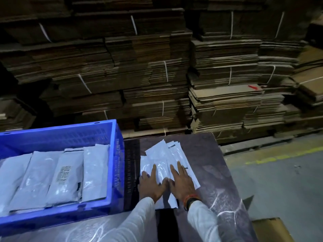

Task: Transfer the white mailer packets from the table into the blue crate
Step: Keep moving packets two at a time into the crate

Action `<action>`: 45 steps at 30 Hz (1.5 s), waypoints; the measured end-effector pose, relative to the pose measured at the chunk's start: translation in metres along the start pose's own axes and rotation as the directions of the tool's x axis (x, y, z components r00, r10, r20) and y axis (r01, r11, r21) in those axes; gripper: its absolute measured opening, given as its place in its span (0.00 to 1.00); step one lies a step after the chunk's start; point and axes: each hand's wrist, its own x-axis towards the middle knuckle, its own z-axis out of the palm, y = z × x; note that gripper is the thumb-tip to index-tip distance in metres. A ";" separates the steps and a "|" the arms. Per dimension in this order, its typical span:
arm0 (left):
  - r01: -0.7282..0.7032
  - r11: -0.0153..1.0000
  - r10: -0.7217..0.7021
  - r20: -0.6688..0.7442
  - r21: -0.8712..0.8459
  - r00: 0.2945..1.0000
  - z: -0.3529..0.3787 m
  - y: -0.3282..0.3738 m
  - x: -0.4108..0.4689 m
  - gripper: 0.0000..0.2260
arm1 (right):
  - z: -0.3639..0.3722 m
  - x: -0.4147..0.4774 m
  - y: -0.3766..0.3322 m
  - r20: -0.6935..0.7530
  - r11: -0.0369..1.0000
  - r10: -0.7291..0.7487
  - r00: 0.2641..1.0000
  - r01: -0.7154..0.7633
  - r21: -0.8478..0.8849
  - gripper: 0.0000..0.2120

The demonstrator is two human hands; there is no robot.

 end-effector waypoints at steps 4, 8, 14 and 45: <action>0.054 0.998 -0.054 -0.009 -0.024 0.998 0.011 0.008 -0.001 0.42 | 0.007 0.000 0.010 -0.025 0.999 0.038 0.999 -0.039 -0.031 0.33; 0.064 0.998 -0.066 -0.073 -0.031 0.995 0.018 0.009 -0.004 0.42 | 0.012 -0.004 0.019 -0.030 0.997 0.056 0.998 -0.058 -0.060 0.36; 0.098 0.995 -0.096 -0.148 0.008 0.984 0.017 0.002 -0.005 0.40 | 0.015 -0.008 0.022 -0.074 0.990 0.097 0.993 -0.104 -0.099 0.36; -0.143 0.979 0.105 -0.241 -0.147 0.965 -0.025 -0.025 -0.009 0.37 | 0.029 0.016 -0.028 -0.172 0.924 -0.018 0.985 -0.049 -0.379 0.37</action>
